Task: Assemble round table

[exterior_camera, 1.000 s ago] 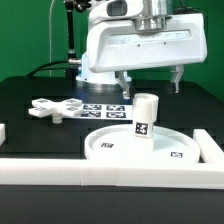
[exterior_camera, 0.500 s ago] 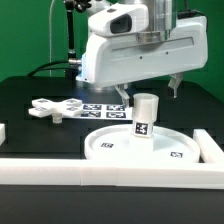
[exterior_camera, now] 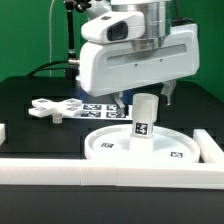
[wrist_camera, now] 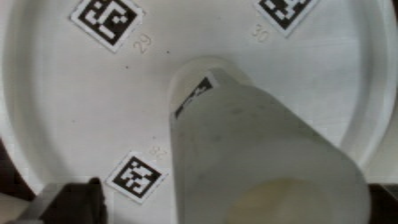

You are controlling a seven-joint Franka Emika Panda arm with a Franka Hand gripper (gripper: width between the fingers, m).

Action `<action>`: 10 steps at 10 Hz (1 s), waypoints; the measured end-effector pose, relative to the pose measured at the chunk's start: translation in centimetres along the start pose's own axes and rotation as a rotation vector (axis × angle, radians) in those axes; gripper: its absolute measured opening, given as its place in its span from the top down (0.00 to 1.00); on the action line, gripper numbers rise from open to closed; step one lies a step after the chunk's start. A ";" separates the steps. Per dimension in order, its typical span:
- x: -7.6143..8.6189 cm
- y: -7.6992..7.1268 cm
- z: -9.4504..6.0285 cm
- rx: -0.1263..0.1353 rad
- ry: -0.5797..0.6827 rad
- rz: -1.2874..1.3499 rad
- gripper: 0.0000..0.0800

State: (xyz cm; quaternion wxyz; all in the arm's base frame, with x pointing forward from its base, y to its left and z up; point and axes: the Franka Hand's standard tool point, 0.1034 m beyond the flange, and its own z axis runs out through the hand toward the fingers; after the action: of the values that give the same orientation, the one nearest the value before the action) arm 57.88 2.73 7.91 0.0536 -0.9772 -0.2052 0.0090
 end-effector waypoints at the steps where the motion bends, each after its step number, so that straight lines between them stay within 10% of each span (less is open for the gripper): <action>1: -0.1 0.0 0.1 -0.006 0.009 0.001 0.19; 2: -0.2 -0.1 0.3 -0.004 0.007 0.005 0.19; 4: -0.2 -0.3 0.3 -0.003 0.007 0.002 0.50; 10: -0.1 -0.3 0.3 0.001 0.011 0.129 0.50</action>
Offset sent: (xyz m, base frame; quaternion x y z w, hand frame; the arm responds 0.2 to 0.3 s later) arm -0.0007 0.0018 0.0009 -0.0038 -0.0023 -0.0029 1.0000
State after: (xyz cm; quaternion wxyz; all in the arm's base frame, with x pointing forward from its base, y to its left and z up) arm 57.63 2.99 7.62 0.0547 -0.9884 -0.1412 0.0072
